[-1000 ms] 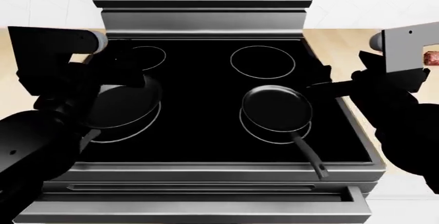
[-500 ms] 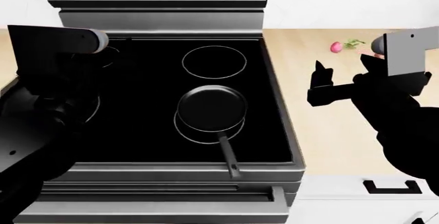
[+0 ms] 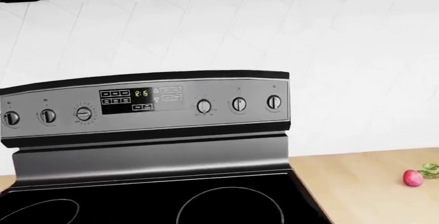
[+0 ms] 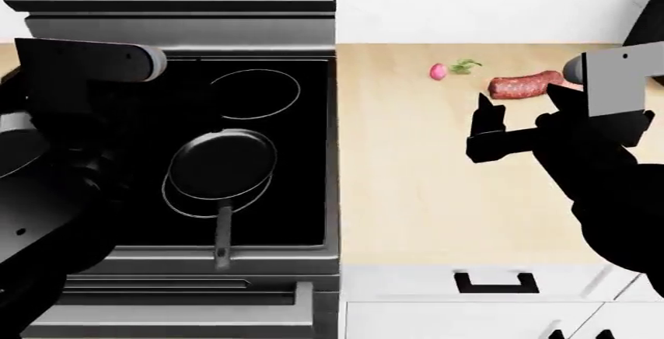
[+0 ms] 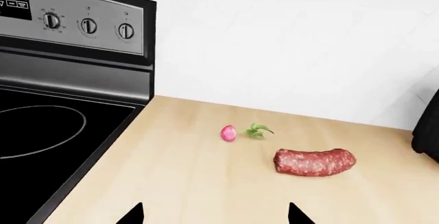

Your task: Place both pans onto different burners. Then place the beet and the sausage on different pans.

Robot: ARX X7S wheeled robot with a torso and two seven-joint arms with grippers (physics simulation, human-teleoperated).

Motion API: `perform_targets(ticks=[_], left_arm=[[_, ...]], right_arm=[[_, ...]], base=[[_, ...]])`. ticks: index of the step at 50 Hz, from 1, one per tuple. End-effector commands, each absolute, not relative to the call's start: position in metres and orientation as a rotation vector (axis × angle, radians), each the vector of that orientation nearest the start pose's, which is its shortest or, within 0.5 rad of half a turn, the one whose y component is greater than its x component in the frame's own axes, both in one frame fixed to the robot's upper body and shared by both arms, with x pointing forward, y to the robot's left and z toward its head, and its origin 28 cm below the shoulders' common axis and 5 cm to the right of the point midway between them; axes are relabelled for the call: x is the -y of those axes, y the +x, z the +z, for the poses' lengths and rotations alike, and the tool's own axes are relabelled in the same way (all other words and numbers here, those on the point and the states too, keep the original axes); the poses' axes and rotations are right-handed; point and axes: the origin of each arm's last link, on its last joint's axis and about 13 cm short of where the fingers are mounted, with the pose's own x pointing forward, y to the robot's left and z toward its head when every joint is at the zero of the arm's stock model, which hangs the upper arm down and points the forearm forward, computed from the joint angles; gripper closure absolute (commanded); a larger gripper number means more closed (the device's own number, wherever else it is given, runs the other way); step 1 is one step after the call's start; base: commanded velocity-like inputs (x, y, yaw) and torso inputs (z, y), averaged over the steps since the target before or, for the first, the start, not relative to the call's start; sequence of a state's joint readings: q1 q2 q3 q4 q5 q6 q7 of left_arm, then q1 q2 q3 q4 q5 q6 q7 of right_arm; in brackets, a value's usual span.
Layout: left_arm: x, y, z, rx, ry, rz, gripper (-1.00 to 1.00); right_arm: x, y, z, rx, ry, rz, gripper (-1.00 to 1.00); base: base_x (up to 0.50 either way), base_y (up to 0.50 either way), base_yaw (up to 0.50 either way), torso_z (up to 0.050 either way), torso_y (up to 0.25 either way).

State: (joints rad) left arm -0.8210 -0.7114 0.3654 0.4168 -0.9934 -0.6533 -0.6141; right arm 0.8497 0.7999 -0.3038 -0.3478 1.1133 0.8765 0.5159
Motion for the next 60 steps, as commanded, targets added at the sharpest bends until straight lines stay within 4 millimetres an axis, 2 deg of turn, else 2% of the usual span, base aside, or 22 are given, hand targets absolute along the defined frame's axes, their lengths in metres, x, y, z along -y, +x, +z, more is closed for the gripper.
perform_targets(ticks=[1,47,60], left_arm=[[-0.2498,0.27,0.2432,0.184,0.06,-0.031,-1.0],[-0.2491,0.2708,0.2402,0.175,0.061,-0.033,-1.0],[-0.2493,0.2713,0.2389,0.159,0.068,-0.028,-1.0]], right_arm=[[0.1745,0.2685,0.2419,-0.042,-0.126,0.06,-1.0],[0.1723,0.2692,0.2378,-0.05,-0.127,0.08,-1.0],[0.1706,0.2699,0.2352,-0.056,-0.126,0.098,-1.0]], base=[[0.0,-0.48,0.0,0.0,0.0],[0.0,-0.47,0.0,0.0,0.0],[0.0,0.0,0.0,0.0,0.0]])
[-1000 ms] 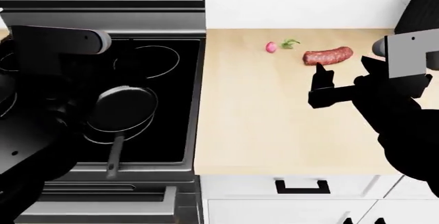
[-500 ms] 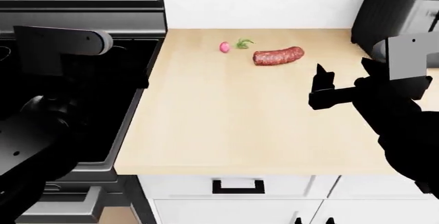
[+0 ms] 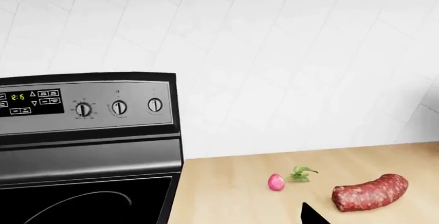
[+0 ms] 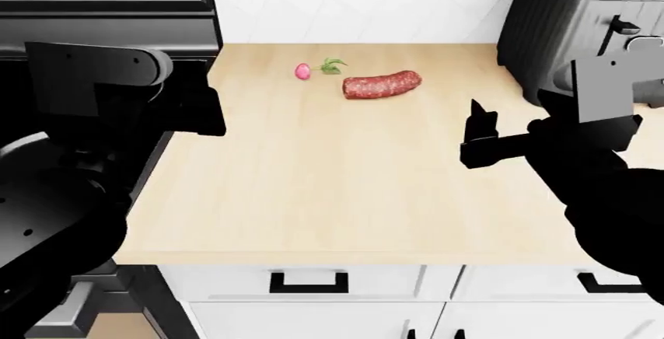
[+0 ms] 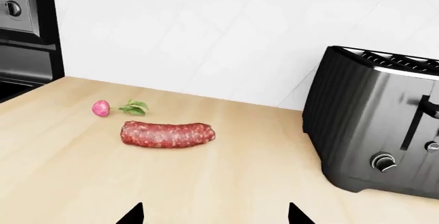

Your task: Place both pans onto different burners. Then place the beet and the sausage on different pans.

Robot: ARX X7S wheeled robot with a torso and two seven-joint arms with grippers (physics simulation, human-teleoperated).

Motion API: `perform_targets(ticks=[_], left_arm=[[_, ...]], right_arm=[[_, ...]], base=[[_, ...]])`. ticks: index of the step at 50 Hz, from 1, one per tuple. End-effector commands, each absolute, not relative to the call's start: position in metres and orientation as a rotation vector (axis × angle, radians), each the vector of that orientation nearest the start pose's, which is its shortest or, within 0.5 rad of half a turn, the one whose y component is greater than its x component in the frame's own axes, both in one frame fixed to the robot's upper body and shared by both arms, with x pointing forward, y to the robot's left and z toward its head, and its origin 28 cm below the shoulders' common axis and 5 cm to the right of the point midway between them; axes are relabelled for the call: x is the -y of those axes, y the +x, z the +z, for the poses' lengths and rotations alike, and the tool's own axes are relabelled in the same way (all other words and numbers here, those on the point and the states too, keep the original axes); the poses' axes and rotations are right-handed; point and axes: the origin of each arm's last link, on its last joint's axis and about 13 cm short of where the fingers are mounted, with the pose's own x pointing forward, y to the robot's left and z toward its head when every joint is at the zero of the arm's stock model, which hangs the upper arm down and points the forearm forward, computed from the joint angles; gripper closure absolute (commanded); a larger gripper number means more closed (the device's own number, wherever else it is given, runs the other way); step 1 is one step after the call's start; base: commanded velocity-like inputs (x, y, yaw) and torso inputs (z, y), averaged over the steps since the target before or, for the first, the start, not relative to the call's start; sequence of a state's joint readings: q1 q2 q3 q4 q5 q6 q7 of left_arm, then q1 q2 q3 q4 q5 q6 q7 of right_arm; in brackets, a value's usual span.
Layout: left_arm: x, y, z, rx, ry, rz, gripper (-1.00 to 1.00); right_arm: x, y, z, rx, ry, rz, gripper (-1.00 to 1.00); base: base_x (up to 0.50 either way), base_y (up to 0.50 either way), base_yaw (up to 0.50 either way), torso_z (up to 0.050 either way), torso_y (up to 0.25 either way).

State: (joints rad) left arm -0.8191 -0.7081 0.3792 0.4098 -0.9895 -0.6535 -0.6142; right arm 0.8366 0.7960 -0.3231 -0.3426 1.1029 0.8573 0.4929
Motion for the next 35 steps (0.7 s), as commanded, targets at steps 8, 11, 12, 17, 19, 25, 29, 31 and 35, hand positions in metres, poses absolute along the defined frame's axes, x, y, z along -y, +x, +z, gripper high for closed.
perform_targets(ticks=[8,11,12,17,19,25,29,31,35], left_arm=[[-0.2503,0.2707,0.2394,0.158,0.052,-0.035,-1.0],[-0.2504,0.271,0.239,0.159,0.051,-0.036,-1.0],[-0.2503,0.2708,0.2393,0.159,0.052,-0.036,-1.0],[-0.2497,0.2709,0.2396,0.162,0.054,-0.038,-1.0],[-0.2493,0.2707,0.2402,0.163,0.055,-0.038,-1.0],[-0.2488,0.2708,0.2408,0.166,0.058,-0.039,-1.0],[-0.249,0.2715,0.2402,0.166,0.059,-0.039,-1.0],[-0.2489,0.2712,0.2404,0.167,0.059,-0.039,-1.0],[-0.2491,0.2709,0.2403,0.167,0.059,-0.039,-1.0]], right_arm=[[0.1705,0.2699,0.2347,-0.06,-0.128,0.091,-1.0],[0.1707,0.27,0.2347,-0.061,-0.129,0.09,-1.0],[0.1706,0.27,0.2347,-0.061,-0.129,0.09,-1.0],[0.1709,0.2698,0.2342,-0.062,-0.128,0.09,-1.0],[0.171,0.2698,0.2344,-0.062,-0.128,0.09,-1.0],[0.1714,0.2701,0.2342,-0.06,-0.128,0.091,-1.0],[0.1711,0.2704,0.2352,-0.059,-0.129,0.092,-1.0],[0.1712,0.2702,0.2351,-0.059,-0.13,0.091,-1.0],[0.1711,0.2694,0.2353,-0.059,-0.131,0.091,-1.0]], base=[[0.04,0.0,0.0,0.0,0.0],[0.27,0.0,0.0,0.0,0.0],[0.3,-0.01,0.0,0.0,0.0],[0.3,-0.02,0.0,0.0,0.0],[0.3,-0.03,0.0,0.0,0.0],[0.29,-0.03,0.0,0.0,0.0],[0.29,-0.03,0.0,0.0,0.003],[0.29,-0.03,0.0,0.0,0.0],[0.3,-0.03,0.0,0.0,0.0]])
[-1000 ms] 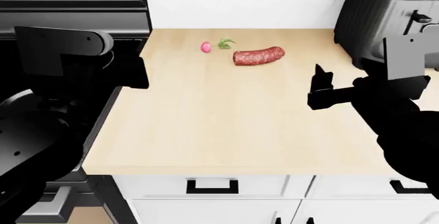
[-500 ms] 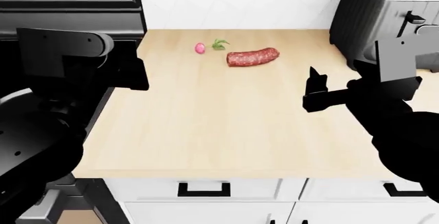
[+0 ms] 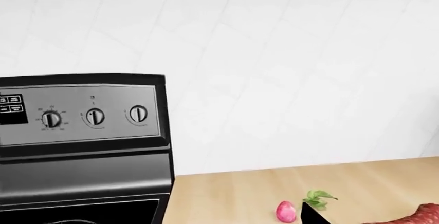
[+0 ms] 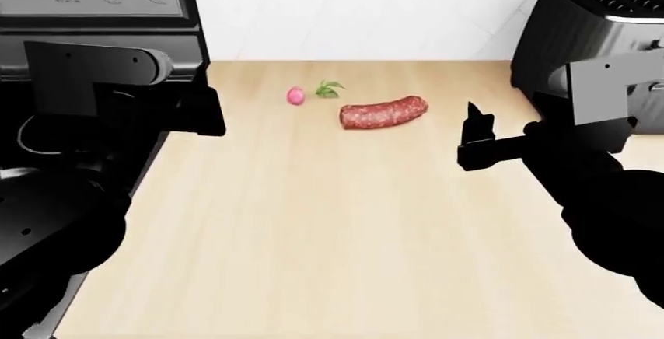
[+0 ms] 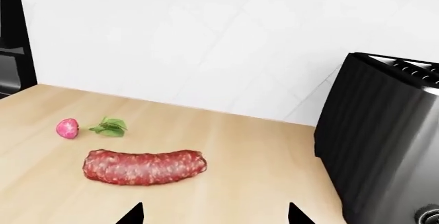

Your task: Place both pans onto different burners. Then place the beet and the sausage on different pans.

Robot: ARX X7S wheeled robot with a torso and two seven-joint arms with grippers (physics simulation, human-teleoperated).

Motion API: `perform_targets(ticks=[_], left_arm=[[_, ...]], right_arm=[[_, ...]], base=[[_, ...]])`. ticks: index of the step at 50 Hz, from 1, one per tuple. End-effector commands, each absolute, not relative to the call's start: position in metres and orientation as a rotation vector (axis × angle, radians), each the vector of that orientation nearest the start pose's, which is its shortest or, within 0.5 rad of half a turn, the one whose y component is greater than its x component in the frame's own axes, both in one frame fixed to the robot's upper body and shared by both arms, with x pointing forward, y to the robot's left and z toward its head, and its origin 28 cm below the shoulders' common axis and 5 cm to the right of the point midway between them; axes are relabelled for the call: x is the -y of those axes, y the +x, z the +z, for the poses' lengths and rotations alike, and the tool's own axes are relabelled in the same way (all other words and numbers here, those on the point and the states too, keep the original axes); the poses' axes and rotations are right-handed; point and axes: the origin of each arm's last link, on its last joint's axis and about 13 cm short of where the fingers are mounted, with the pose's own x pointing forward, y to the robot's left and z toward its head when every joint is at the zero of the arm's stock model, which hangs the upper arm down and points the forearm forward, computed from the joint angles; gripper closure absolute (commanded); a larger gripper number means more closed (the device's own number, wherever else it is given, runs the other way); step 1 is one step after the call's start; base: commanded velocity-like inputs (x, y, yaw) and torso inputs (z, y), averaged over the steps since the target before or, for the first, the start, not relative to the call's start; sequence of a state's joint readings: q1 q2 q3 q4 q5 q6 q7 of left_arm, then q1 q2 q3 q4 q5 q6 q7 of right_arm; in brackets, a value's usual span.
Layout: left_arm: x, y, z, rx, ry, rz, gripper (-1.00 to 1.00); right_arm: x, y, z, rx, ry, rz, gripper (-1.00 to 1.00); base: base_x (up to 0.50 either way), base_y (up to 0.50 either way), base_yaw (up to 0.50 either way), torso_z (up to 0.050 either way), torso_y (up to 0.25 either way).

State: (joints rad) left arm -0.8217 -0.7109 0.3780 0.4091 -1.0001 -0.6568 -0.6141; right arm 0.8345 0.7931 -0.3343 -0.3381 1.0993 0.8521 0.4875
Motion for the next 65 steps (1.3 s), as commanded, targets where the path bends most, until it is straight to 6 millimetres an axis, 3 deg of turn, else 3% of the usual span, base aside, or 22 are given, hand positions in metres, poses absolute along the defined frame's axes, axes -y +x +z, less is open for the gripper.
perform_targets(ticks=[1,27,41,55,65], left_arm=[[-0.249,0.271,0.24,0.167,0.059,-0.038,-1.0],[-0.249,0.272,0.24,0.167,0.059,-0.038,-1.0],[-0.247,0.273,0.239,0.145,0.085,-0.065,-1.0],[-0.244,0.282,0.244,0.024,0.223,-0.237,-1.0],[-0.242,0.301,0.25,0.001,0.233,-0.246,-1.0]], right_arm=[[0.171,0.269,0.235,-0.059,-0.131,0.091,-1.0],[0.171,0.27,0.234,-0.064,-0.133,0.098,-1.0],[0.171,0.27,0.234,-0.068,-0.134,0.108,-1.0],[0.172,0.266,0.232,-0.072,-0.135,0.117,-1.0],[0.173,0.266,0.231,-0.07,-0.13,0.115,-1.0]], base=[[0.29,-0.03,0.0,0.0,0.0],[0.29,-0.03,0.0,0.0,0.001],[0.0,0.0,0.0,0.0,0.001],[0.0,0.0,0.0,0.0,0.0],[0.0,0.0,0.0,0.0,0.0]])
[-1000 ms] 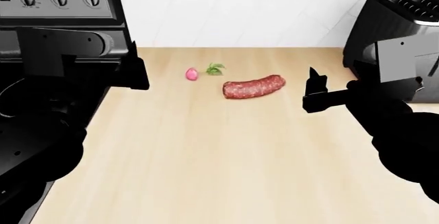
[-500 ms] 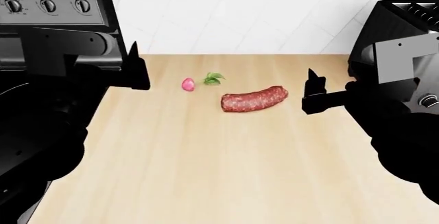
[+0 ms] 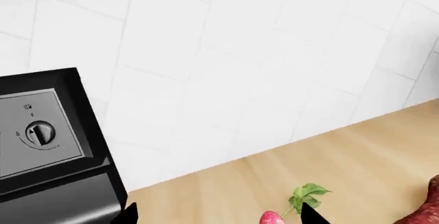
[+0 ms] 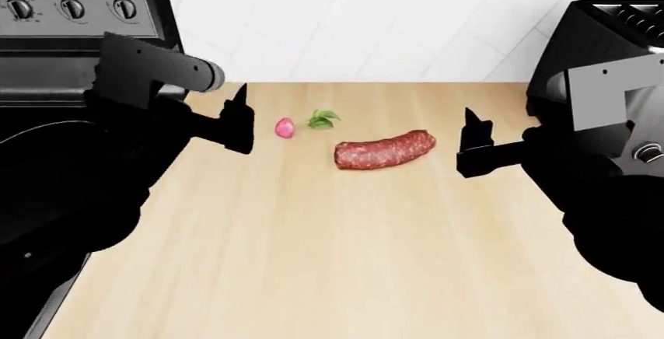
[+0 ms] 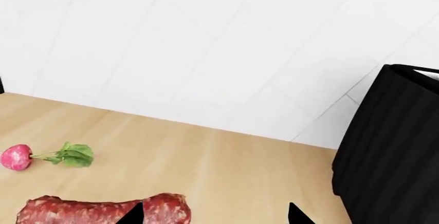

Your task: Place both pans onto different burners. Then place the beet and the sausage on different pans.

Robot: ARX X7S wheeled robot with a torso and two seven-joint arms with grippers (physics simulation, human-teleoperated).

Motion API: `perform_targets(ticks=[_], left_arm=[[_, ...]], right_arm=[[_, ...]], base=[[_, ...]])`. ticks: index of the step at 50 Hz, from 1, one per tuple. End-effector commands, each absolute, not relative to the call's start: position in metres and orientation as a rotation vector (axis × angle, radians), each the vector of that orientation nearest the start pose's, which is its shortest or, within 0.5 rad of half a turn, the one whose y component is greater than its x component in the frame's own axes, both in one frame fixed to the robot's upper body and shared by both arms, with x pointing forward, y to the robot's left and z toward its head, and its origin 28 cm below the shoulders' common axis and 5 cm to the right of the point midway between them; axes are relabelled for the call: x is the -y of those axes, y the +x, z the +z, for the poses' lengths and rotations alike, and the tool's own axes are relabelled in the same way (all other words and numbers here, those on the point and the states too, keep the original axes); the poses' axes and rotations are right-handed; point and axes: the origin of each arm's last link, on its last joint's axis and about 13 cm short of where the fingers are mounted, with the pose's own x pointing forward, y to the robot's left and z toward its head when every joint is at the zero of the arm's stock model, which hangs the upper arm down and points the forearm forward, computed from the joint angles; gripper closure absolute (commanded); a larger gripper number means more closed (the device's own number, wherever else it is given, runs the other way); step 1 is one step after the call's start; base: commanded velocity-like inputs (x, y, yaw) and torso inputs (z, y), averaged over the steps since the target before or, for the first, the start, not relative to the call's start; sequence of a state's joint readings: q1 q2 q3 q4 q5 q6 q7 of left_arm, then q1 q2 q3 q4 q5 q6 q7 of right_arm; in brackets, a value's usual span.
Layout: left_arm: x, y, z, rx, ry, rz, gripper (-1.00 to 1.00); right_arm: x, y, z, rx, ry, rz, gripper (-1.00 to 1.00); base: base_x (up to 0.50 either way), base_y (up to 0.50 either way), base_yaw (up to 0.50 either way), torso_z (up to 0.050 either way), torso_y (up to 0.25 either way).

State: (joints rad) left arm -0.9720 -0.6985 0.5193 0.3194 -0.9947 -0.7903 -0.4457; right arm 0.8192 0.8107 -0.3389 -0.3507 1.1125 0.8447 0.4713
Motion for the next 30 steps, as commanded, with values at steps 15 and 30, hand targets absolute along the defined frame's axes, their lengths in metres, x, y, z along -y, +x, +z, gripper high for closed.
perform_targets(ticks=[15,30], left_arm=[[-0.2432,0.3102,0.2544,0.021,0.155,-0.196,-1.0],[-0.2448,0.3088,0.2561,0.029,0.156,-0.18,-1.0]], right_arm=[[0.1742,0.2654,0.231,-0.069,-0.126,0.111,-1.0],[0.1726,0.2666,0.2312,-0.069,-0.13,0.118,-1.0]], base=[[0.0,0.0,0.0,0.0,-0.014],[0.0,0.0,0.0,-0.007,-0.144]])
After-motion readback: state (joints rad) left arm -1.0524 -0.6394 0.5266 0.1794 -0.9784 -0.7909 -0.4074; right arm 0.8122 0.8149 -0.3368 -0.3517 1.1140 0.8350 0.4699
